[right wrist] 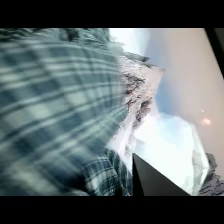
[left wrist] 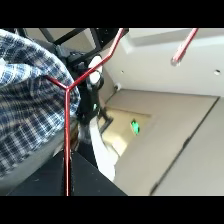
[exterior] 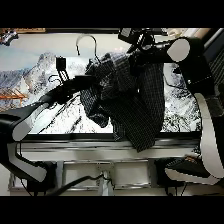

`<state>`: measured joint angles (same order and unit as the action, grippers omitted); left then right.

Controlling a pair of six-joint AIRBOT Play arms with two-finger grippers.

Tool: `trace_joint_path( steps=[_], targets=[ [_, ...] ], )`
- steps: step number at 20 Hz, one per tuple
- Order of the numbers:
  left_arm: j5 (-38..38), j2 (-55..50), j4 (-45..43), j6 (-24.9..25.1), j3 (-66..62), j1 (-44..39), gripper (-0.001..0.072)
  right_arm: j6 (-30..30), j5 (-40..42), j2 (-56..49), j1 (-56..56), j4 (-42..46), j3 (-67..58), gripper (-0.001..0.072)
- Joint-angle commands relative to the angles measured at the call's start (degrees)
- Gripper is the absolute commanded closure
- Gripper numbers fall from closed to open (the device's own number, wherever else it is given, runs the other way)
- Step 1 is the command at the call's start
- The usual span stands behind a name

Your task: Fold the clothes and pants, and hang the long-sleeved shirts on hangers.

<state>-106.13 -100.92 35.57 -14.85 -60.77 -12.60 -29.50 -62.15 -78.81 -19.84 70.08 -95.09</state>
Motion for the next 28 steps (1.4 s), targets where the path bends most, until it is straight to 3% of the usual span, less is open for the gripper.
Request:
trace_joint_path(
  steps=[1,3,4,5,6,7,12,13,16,18,21,22,23,24,26,27,28],
  targets=[
    [0.0,0.0,-0.3,0.1,0.0,0.5,0.0699,-0.9,1.0,-0.4,-0.2,-4.3,0.0,0.0687],
    [0.0,0.0,1.0,0.1,0.0,0.7,0.0689,-0.8,-0.9,-0.3,-0.2,-4.2,0.0,0.0687],
    [0.0,0.0,3.0,0.1,0.0,0.7,0.0560,-0.8,-1.9,-0.3,-0.2,-4.2,0.0,0.0687],
    [0.2,0.0,5.7,0.1,0.0,0.7,0.0314,-0.8,-2.5,-0.3,-0.2,-4.2,0.0,0.0686],
    [0.8,0.0,8.4,0.0,0.0,0.8,0.0145,-0.8,-3.0,-0.3,-0.2,-4.2,0.0,0.0686],
    [1.8,0.0,11.1,0.0,0.0,1.0,0.0072,-0.8,-3.1,-0.3,-0.2,-4.2,0.0,0.0686],
    [3.7,0.0,29.7,0.1,0.0,2.5,0.0041,-4.5,-6.8,1.6,-0.2,-4.3,0.0,0.0686],
    [5.4,0.0,33.9,0.2,0.0,2.9,-0.0008,-4.5,-8.2,2.3,-0.2,-4.3,0.0,0.0686],
    [15.8,0.0,37.6,1.1,0.0,4.1,-0.0010,-4.5,-9.6,4.6,-0.2,-4.8,0.0,0.0686],
    [21.5,0.0,38.0,4.9,-0.2,4.0,0.0003,-4.5,-10.2,5.1,-0.2,-5.3,0.0,0.0686],
    [31.6,0.9,37.7,5.3,-2.4,5.6,0.0242,-4.5,-13.4,5.5,-0.2,-5.3,0.0,0.0686],
    [36.5,1.9,35.6,5.3,-3.1,7.1,0.0419,-4.5,-14.1,5.9,-0.2,-5.4,0.0,0.0686],
    [39.3,2.8,31.1,5.4,-3.8,8.9,0.0574,-4.6,-14.6,6.3,-0.2,-5.4,0.0,0.0686],
    [41.5,3.8,24.2,5.7,-4.7,11.0,0.0632,-4.5,-15.1,6.9,-0.2,-5.5,0.0,0.0686],
    [48.1,6.6,7.4,3.8,-5.3,15.4,0.0674,-4.5,-15.3,8.1,-0.1,-5.4,0.0,0.0686],
    [52.7,7.9,-3.3,-1.0,-5.3,17.5,0.0674,-4.5,-15.1,8.6,-0.1,-5.3,0.0,0.0686],
    [55.3,8.5,-13.2,-6.6,-5.3,18.5,0.0574,-4.5,-14.8,9.1,-0.1,-5.4,0.0,0.0686]
  ],
)
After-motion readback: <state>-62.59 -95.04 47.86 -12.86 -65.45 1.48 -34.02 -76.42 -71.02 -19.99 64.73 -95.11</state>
